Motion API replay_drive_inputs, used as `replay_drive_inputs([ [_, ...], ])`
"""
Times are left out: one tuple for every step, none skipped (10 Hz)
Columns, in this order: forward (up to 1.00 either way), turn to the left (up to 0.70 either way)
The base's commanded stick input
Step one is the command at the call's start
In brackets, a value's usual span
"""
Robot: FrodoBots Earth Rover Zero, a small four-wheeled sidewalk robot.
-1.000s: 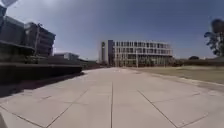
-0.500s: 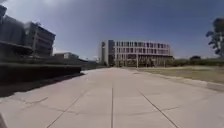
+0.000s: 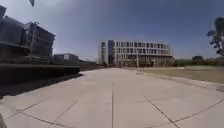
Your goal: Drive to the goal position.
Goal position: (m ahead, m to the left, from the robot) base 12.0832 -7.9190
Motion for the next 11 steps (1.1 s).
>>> replay_drive_inputs([
  [0.70, 0.00],
  [0.70, 0.00],
  [0.70, 0.00],
  [0.70, 0.00],
  [0.70, 0.00],
  [0.70, 0.00],
  [0.70, 0.00],
  [0.70, 0.00],
  [0.70, 0.00],
  [0.70, 0.00],
  [0.70, 0.00],
])
